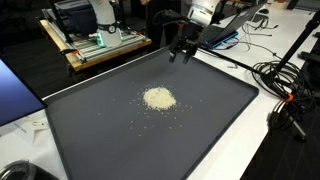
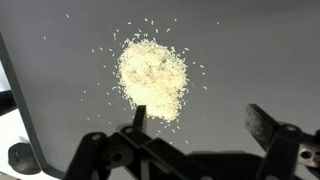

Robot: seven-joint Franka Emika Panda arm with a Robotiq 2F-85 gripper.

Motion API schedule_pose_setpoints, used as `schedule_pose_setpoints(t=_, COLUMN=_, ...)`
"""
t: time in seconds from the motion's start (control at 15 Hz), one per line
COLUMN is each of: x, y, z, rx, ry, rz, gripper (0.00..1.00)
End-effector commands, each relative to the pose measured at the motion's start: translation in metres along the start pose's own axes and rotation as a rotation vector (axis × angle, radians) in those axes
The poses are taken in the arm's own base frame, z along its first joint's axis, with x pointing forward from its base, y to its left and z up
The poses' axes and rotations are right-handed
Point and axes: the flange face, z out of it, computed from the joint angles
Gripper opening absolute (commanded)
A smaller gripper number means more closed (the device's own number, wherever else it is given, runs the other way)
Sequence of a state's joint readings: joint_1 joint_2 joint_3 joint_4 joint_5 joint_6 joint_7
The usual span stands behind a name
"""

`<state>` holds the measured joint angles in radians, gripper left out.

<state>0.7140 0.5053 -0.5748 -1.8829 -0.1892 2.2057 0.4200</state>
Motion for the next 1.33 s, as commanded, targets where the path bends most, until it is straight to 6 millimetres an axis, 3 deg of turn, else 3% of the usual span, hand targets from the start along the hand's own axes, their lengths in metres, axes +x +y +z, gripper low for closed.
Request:
schedule_pose_setpoints(t=0.0, x=0.044, y=0.007, z=-0.015, rx=0.011, ry=-0.056, rz=-0.003, gripper=1.0)
schedule_pose_setpoints(t=0.33, x=0.09, y=0.014, z=-0.011, rx=0.025, ry=-0.129, rz=-0.02, gripper=1.0)
schedule_pose_setpoints(t=0.8, x=0.136, y=0.021, z=0.002, rx=0.103, ry=-0.178, rz=-0.12, gripper=1.0)
schedule_pose_setpoints(t=1.07, x=0.162, y=0.053, z=0.017, rx=0.185, ry=-0.161, rz=-0.196, gripper=1.0)
schedule_pose_setpoints(t=1.27, x=0.171, y=0.091, z=0.037, rx=0.259, ry=-0.176, rz=-0.261, gripper=1.0)
